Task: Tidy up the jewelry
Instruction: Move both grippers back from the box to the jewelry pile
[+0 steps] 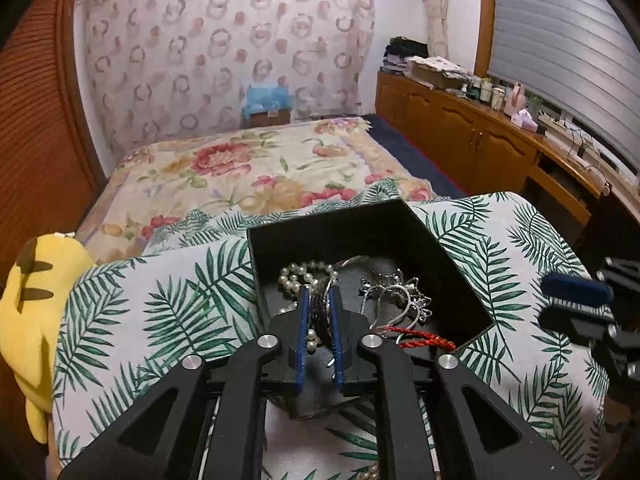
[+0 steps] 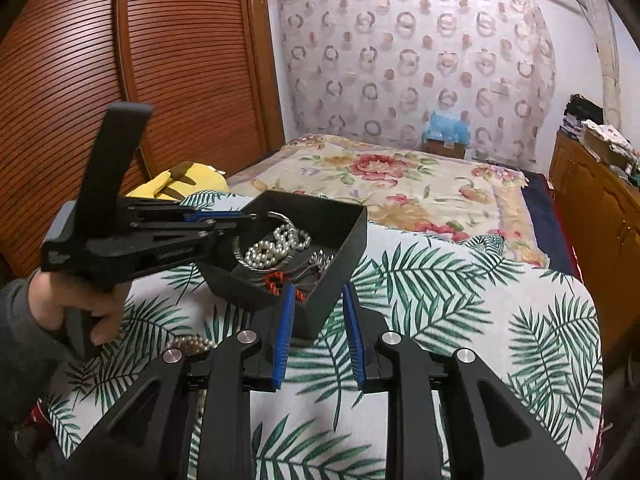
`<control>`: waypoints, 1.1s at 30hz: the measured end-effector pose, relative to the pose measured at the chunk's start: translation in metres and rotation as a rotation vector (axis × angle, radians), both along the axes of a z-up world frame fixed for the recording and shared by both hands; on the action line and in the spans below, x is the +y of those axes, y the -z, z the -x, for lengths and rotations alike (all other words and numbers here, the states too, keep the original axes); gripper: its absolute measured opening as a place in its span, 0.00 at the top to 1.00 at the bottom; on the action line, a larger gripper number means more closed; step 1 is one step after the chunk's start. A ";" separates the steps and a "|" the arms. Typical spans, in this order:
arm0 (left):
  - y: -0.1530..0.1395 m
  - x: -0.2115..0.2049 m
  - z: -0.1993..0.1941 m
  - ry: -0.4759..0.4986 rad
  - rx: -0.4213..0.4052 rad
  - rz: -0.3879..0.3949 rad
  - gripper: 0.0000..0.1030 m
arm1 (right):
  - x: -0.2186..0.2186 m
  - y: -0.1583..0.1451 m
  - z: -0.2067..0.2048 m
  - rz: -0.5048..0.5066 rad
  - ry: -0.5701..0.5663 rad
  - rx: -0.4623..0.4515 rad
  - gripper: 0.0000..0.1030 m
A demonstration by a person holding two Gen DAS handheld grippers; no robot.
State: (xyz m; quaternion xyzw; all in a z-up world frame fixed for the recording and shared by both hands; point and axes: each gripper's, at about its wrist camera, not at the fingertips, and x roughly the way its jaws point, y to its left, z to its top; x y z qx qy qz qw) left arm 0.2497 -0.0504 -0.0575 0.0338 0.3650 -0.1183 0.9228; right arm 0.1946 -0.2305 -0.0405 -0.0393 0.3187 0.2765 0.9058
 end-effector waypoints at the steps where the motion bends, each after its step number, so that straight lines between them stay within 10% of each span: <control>1: 0.000 0.000 0.001 -0.005 -0.003 0.001 0.90 | 0.001 0.001 0.001 0.001 -0.001 0.002 0.74; 13: -0.012 0.017 0.042 -0.009 -0.053 0.009 0.57 | 0.005 0.017 0.036 -0.007 -0.031 0.036 0.74; 33: 0.018 0.022 0.121 0.073 0.026 0.021 0.68 | 0.031 0.054 0.065 0.090 -0.101 0.121 0.74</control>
